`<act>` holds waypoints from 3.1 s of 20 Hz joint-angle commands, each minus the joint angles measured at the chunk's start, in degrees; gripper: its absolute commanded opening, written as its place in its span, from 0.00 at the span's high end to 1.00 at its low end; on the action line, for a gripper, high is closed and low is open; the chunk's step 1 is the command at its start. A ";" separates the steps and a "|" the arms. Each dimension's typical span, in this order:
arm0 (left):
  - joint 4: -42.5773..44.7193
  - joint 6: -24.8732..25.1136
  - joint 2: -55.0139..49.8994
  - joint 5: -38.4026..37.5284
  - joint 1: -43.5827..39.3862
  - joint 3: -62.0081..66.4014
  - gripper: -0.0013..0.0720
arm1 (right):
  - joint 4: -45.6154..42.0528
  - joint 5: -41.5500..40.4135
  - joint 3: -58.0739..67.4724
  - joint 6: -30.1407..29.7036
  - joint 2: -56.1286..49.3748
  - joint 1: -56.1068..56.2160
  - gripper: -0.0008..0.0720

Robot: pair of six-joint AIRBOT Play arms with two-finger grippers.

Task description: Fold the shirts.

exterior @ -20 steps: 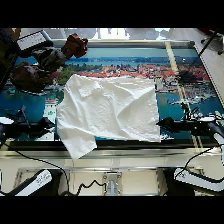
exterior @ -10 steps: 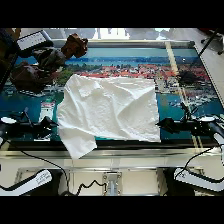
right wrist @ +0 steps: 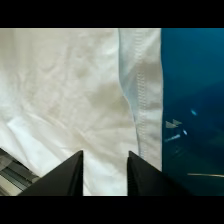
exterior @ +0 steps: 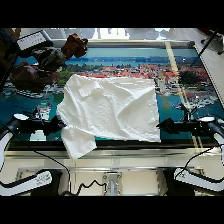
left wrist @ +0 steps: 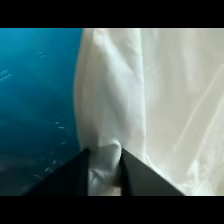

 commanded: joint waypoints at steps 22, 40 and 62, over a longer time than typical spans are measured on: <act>-0.63 -0.52 -0.92 -1.07 -1.36 0.02 0.95 | -11.69 0.76 0.02 12.90 0.00 4.46 0.43; -4.28 5.22 -0.81 -3.74 -1.36 0.09 0.96 | -8.15 -3.98 0.09 9.86 0.04 9.20 0.96; -19.28 11.15 33.33 -19.04 -2.54 59.08 0.96 | -26.21 -3.93 54.31 3.13 49.75 9.29 0.96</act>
